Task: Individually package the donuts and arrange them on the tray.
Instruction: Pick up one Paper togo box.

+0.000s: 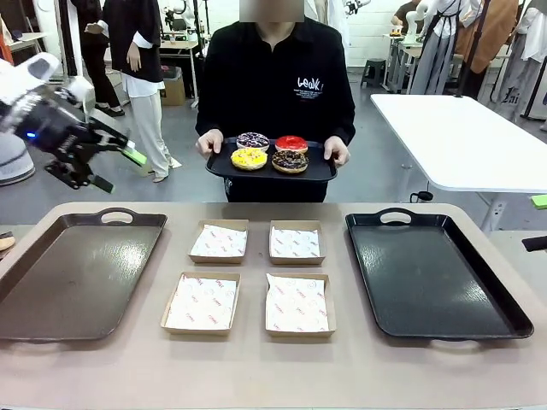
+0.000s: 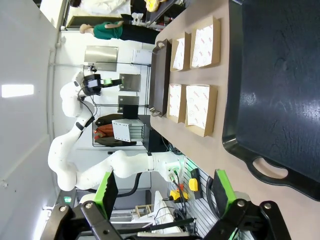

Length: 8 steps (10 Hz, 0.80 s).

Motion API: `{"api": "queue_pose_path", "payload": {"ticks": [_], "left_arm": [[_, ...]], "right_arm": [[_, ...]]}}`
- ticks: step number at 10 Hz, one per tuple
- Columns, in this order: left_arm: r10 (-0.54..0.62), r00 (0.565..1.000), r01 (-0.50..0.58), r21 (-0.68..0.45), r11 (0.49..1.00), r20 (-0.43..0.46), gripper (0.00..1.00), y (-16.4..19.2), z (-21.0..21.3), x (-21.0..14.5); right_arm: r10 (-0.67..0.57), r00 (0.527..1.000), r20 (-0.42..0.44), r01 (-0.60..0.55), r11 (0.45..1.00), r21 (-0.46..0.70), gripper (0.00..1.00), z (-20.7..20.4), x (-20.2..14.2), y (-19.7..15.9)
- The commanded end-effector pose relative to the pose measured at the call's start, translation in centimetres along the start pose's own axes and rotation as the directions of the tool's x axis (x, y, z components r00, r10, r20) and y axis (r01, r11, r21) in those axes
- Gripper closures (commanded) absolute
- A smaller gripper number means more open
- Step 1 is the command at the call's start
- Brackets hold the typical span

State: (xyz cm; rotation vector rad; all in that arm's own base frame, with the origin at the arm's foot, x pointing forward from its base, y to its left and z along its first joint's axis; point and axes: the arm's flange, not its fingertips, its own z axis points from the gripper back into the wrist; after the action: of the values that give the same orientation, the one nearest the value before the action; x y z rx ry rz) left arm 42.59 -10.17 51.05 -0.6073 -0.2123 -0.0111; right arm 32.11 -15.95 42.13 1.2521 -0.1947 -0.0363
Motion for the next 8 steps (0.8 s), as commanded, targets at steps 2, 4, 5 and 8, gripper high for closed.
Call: {"api": "queue_pose_path", "payload": {"ticks": [2,4,5,8], "left_arm": [[-0.046,0.998,0.053,0.301,0.952,-0.031,0.00,-2.8,-6.7,1.8],[-0.090,0.996,0.086,0.435,0.896,-0.013,0.00,-3.3,-10.8,4.0],[-0.100,0.995,0.092,0.469,0.879,-0.008,0.00,-3.2,-12.3,5.1],[-0.116,0.992,0.128,0.472,0.872,-0.055,0.00,-2.6,-16.2,7.4]], "right_arm": [[0.002,1.000,0.001,-0.002,1.000,0.010,0.00,0.0,0.0,0.0],[0.002,1.000,0.001,-0.002,1.000,0.010,0.00,0.0,0.0,0.0],[0.002,1.000,0.001,-0.002,1.000,0.010,0.00,0.0,0.0,0.0],[0.002,1.000,0.001,-0.002,1.000,0.010,0.00,0.0,0.0,0.0]]}}
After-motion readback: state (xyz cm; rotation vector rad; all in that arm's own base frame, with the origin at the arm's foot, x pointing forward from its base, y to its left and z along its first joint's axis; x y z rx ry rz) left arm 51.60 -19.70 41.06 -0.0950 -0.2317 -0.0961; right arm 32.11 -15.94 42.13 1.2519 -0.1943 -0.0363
